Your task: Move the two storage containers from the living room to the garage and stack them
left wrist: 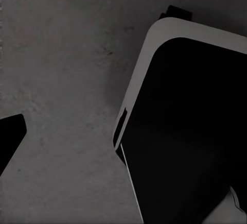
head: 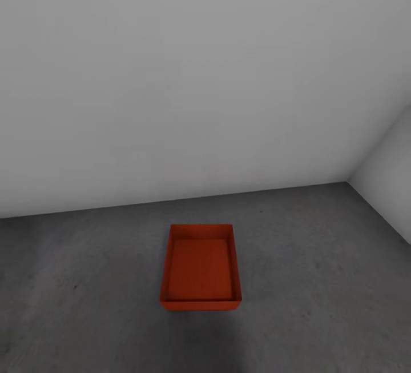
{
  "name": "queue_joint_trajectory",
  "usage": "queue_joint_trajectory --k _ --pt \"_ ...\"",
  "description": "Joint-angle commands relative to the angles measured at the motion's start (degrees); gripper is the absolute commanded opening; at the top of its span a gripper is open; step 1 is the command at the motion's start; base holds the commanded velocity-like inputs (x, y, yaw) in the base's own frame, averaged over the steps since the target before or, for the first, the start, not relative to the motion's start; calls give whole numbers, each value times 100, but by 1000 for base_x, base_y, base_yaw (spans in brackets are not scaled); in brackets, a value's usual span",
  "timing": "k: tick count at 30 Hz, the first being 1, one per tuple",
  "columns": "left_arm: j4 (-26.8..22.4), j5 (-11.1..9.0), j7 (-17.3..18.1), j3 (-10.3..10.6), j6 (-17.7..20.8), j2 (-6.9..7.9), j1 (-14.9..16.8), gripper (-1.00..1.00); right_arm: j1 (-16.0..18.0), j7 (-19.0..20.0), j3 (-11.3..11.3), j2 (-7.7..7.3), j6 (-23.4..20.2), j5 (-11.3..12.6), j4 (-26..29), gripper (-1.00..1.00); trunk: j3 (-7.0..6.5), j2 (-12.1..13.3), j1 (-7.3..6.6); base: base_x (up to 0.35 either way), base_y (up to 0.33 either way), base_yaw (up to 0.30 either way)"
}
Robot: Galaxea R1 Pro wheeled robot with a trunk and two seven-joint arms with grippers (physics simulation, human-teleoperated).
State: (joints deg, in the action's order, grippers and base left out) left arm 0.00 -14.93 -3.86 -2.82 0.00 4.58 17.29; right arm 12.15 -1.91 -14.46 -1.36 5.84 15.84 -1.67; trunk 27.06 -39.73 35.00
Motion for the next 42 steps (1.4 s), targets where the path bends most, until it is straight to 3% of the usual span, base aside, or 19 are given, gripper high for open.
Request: queue_joint_trajectory --k 1,42 --pt "0 -9 -7 -26 3 -1 2 100 7 -3 -49 3 27 51 -18 100 -13 37 -22 0 0 0" --pt "1 -10 -5 -26 17 -1 2 100 8 -82 -47 13 -39 61 -18 100 -750 1681 -922 0 0 0"
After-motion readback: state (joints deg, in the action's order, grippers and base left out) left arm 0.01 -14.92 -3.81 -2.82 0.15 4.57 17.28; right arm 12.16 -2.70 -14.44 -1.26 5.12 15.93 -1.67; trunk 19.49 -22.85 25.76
